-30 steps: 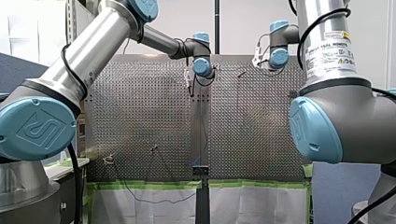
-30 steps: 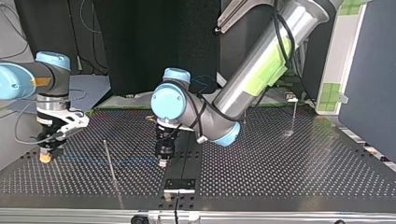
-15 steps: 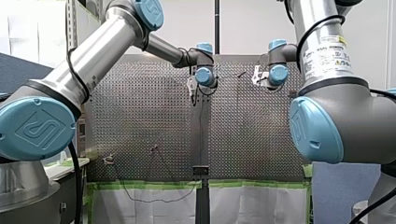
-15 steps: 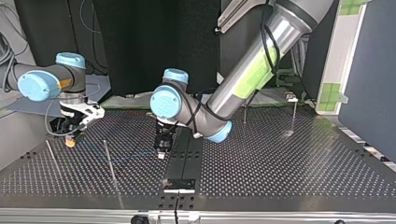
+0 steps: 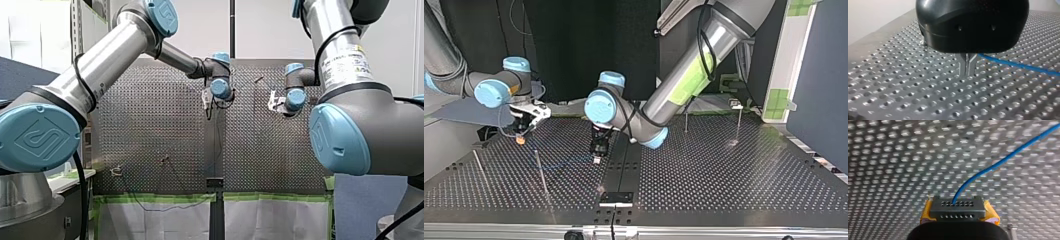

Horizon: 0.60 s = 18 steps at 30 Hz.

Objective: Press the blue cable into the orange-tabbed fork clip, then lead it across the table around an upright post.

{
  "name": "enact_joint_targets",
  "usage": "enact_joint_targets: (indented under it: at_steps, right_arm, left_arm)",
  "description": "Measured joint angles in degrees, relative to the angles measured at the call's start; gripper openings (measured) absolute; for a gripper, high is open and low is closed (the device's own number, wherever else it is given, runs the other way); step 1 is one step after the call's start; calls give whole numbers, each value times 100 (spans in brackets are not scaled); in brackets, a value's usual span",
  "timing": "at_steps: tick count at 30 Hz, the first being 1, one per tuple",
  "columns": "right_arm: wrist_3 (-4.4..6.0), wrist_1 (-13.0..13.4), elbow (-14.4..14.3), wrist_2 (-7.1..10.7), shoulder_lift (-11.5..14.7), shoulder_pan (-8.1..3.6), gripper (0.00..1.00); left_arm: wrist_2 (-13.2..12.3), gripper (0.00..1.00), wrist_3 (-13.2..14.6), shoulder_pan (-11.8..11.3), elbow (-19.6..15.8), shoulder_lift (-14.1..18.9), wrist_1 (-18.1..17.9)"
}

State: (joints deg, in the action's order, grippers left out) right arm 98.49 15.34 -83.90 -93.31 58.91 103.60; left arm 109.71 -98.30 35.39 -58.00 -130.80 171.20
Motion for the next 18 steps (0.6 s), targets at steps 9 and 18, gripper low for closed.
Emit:
enact_joint_targets:
  at_steps: [9, 18]
  right_arm:
    - [15, 330, -137, -5, -241, 1, 0]
    - [86, 717, -404, -36, -647, -32, 0]
  left_arm:
    - [46, 55, -418, -3, -58, -1, -44]
    - [123, 91, -550, -2, -62, -1, -44]
